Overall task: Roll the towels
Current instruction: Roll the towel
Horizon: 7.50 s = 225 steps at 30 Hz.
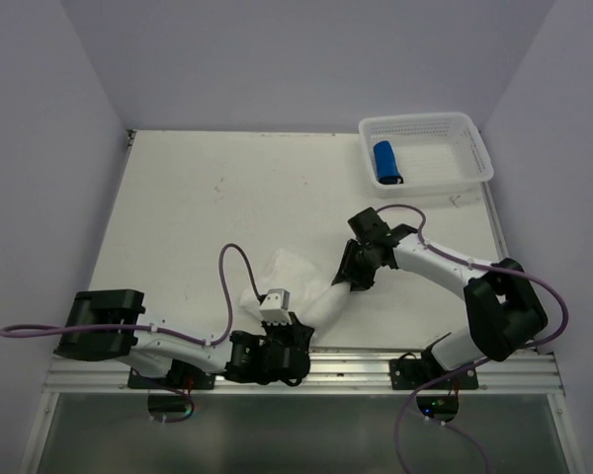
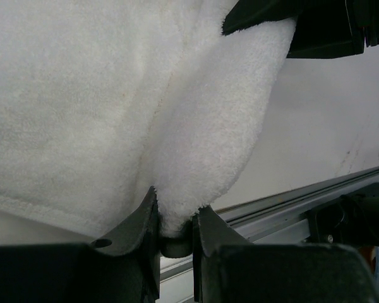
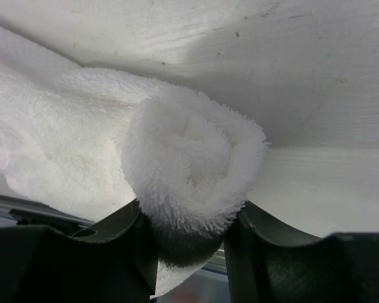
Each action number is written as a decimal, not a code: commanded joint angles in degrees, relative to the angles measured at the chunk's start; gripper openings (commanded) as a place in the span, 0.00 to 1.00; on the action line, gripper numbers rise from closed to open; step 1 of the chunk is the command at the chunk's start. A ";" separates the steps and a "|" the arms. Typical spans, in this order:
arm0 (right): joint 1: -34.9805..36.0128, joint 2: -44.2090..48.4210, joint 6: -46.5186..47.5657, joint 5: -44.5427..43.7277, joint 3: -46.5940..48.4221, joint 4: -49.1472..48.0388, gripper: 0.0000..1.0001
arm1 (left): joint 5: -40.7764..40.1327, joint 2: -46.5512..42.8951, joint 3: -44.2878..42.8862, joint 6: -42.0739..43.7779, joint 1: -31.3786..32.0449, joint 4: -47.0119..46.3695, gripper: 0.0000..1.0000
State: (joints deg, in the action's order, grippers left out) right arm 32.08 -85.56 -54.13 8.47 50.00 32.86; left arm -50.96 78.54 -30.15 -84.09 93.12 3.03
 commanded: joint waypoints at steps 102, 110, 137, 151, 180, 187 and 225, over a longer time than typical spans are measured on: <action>18.89 19.83 -3.27 1.31 -31.03 -48.95 0.83 | 24.15 8.02 28.74 -26.30 -4.26 -52.50 0.00; 20.48 10.95 -6.16 -4.07 -28.90 -44.91 0.61 | 25.56 12.77 30.06 -26.39 -4.70 -61.21 0.00; 20.40 7.69 1.57 -21.65 -7.64 -2.37 0.36 | 18.36 -12.10 12.85 -0.20 -6.02 -8.32 0.80; 20.31 -1.19 2.71 -18.93 1.68 2.12 0.44 | -4.05 4.33 -19.22 3.58 6.01 30.72 0.86; 18.38 4.79 1.48 -13.22 -0.25 2.65 0.48 | -4.59 22.26 -28.56 29.42 0.04 16.67 0.89; 17.76 4.35 1.39 -12.16 -0.08 2.29 0.48 | 0.07 22.18 -24.87 28.82 -1.89 12.96 0.52; 8.27 25.62 -6.69 -4.70 -19.14 -23.25 0.91 | 60.72 8.12 23.65 10.27 -35.03 -71.93 0.00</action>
State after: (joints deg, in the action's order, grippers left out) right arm 40.21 -58.33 -57.76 2.39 31.33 19.99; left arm 4.36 85.76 -7.62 -69.95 58.13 -62.70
